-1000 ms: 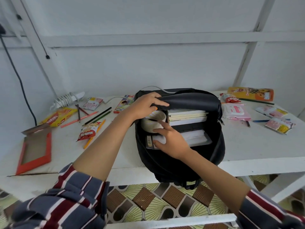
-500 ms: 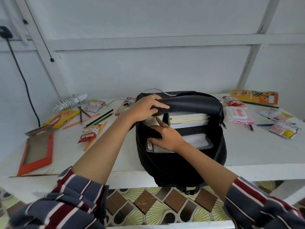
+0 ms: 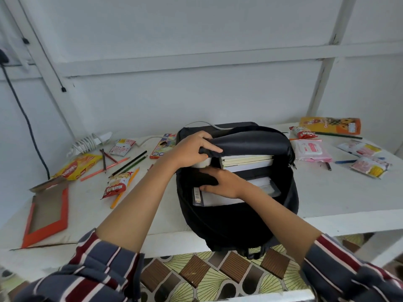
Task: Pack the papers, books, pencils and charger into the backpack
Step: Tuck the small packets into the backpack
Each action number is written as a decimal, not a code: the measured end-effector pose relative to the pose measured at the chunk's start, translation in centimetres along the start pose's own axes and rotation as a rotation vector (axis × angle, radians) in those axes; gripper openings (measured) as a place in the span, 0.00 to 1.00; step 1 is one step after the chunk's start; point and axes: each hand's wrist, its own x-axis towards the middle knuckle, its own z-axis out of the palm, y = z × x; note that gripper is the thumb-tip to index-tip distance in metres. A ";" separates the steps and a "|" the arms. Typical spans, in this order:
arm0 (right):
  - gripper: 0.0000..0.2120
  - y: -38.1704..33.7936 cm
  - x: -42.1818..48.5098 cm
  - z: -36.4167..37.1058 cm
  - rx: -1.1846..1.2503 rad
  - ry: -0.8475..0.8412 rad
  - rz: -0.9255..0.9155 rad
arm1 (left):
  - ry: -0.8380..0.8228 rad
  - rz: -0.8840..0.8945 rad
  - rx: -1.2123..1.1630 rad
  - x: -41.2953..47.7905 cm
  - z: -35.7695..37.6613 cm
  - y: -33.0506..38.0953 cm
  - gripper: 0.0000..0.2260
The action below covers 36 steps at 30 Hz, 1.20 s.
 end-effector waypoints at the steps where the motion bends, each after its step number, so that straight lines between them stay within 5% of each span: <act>1: 0.26 0.1 -1.1 -0.5 0.032 -0.020 0.010 | -0.005 0.007 -0.008 0.2 0.3 0.1 0.17; 8: 0.15 2.2 -10.2 -6.0 0.302 -0.048 0.157 | 0.009 0.202 0.017 3.4 3.4 5.0 0.13; 13: 0.11 7.0 -14.4 -10.9 0.415 0.285 0.281 | 0.139 0.326 0.048 6.8 6.1 9.6 0.11; 17: 0.10 13.3 -14.3 -13.9 0.382 0.582 0.412 | 0.063 0.346 -0.057 10.8 8.4 13.1 0.11; 22: 0.18 20.3 -11.9 -16.0 0.353 0.685 0.567 | -0.088 0.171 -0.156 16.6 11.4 17.2 0.17; 28: 0.20 25.4 -9.5 -17.5 0.288 0.525 0.641 | -0.337 -0.146 -0.095 23.4 15.6 17.1 0.24; 36: 0.20 28.8 -7.3 -18.2 0.320 0.466 0.666 | -0.444 -0.295 -0.098 26.5 17.9 15.5 0.25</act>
